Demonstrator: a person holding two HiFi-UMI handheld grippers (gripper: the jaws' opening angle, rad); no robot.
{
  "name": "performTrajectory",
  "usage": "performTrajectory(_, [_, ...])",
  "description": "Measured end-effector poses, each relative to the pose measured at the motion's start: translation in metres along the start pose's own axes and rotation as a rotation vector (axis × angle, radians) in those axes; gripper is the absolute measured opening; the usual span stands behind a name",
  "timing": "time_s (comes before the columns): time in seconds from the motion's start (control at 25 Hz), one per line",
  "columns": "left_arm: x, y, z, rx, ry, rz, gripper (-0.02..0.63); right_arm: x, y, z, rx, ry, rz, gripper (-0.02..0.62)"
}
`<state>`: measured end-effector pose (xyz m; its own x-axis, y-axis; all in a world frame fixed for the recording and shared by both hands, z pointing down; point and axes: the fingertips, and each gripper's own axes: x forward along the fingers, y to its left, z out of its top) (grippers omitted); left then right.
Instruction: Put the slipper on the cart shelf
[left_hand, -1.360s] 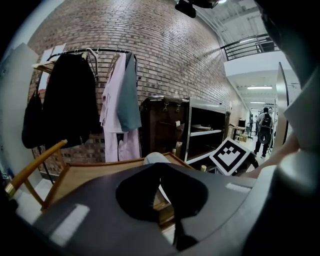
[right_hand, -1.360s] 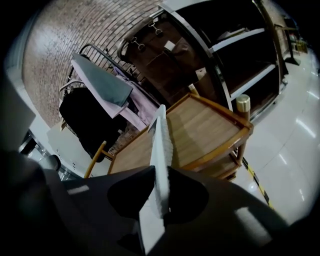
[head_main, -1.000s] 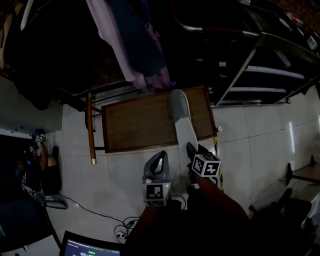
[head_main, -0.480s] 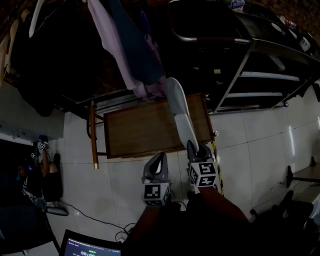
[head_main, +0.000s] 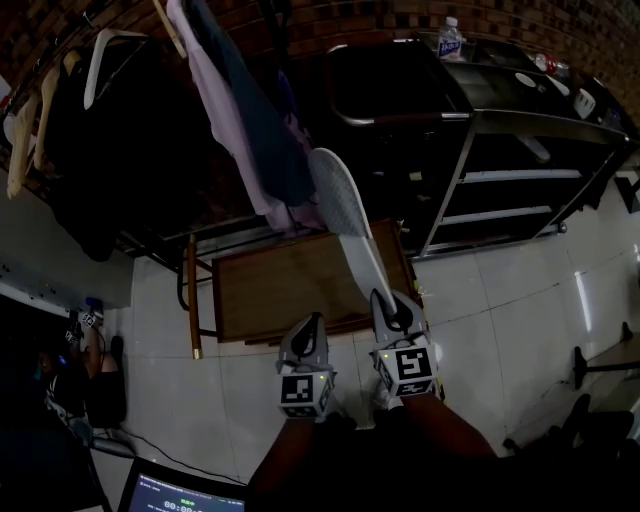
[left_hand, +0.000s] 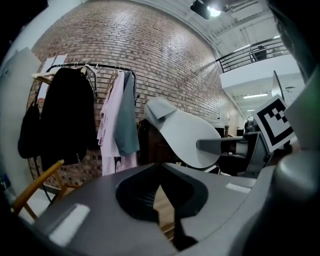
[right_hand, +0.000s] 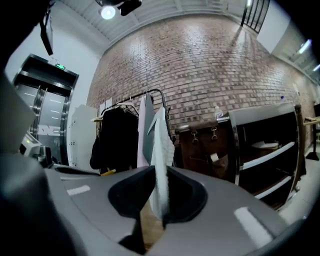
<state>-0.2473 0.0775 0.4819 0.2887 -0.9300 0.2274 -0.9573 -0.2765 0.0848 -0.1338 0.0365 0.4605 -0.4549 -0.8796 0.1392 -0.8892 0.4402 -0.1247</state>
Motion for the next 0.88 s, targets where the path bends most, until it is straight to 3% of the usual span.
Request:
performTrajectory(0.36, [-0.004,-0.018,0.046,0.008,-0.115,0.007,0.017,-0.026,-0.016,0.071,-0.044,-0.175,0.007,0.055])
performTrajectory(0.6, [-0.001,-0.037,0.042,0.070,-0.100,-0.009,0.017,-0.037,-0.033,0.078,-0.099,-0.183,0.009,0.057])
performTrajectory(0.88, [0.002,-0.068,0.064,0.087,-0.168,-0.044,0.018,-0.052,-0.049,0.086,-0.121,-0.215,0.021,0.057])
